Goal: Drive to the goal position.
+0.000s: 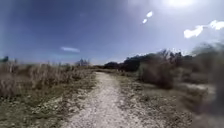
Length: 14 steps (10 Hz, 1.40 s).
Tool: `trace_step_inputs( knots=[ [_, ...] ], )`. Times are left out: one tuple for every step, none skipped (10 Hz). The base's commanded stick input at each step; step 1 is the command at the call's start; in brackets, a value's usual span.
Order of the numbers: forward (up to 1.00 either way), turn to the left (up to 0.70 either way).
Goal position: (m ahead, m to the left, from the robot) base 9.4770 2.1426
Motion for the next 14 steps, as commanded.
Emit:
trace_step_inputs(
  knots=[
    [0.70, 0.00],
    [0.70, 0.00],
    [0.70, 0.00],
    [0.70, 0.00],
    [0.70, 0.00],
    [0.70, 0.00],
    [0.70, 0.00],
    [0.70, 0.00],
    [0.70, 0.00],
    [0.70, 0.00],
    [0.70, 0.00],
    [0.70, 0.00],
    [0.70, 0.00],
    [0.70, 0.00]
  ],
)
